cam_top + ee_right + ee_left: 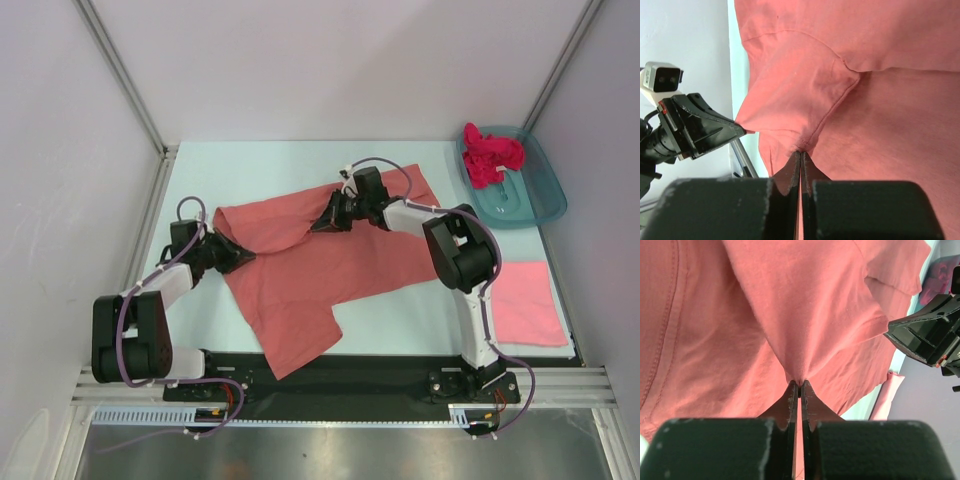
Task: Fold and stack the t-shirts
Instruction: Fold the tshirt
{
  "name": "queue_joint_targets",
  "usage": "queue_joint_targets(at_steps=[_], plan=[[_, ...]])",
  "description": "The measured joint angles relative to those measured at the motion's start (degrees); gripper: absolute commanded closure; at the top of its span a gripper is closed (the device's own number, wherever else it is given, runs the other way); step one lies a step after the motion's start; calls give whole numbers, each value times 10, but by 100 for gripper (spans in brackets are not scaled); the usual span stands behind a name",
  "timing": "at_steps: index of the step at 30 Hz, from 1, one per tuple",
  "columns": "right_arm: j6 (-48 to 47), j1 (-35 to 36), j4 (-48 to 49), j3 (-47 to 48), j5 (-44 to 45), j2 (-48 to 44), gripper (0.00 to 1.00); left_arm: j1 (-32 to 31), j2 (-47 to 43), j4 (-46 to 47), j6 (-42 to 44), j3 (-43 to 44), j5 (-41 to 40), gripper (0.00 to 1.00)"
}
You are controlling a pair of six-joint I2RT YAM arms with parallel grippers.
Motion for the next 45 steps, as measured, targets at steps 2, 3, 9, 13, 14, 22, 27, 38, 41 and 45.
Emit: queue_joint_targets(at_steps=[2, 3, 9, 13, 14, 22, 27, 38, 41, 45], plan=[[-5, 0, -1, 3, -10, 5, 100, 0, -2, 0, 0, -5, 0, 96], [-7, 0, -2, 5, -14, 8, 100, 0, -2, 1, 0, -7, 1, 96], [-9, 1, -10, 8, -26, 28, 100, 0, -2, 0, 0, -17, 15, 96], [-9, 0, -13, 9, -28, 33, 100, 0, -2, -1, 1, -18, 15, 94], [-9, 0, -14, 10, -28, 34, 100, 0, -2, -1, 1, -18, 15, 92], [-11, -3, -15, 11, -28, 36, 100, 3, -2, -21, 9, -23, 15, 67], [-14, -7, -17, 11, -28, 36, 98, 34, -47, -63, 31, -36, 1, 42], [-21, -8, -23, 10, -32, 36, 99, 80, -105, -121, 77, 95, -97, 33], [-21, -8, -17, 10, -41, 36, 100, 83, -58, -118, 84, 135, -107, 39], [-22, -8, -12, 8, -55, 36, 100, 92, 31, -117, 87, 180, -103, 46]])
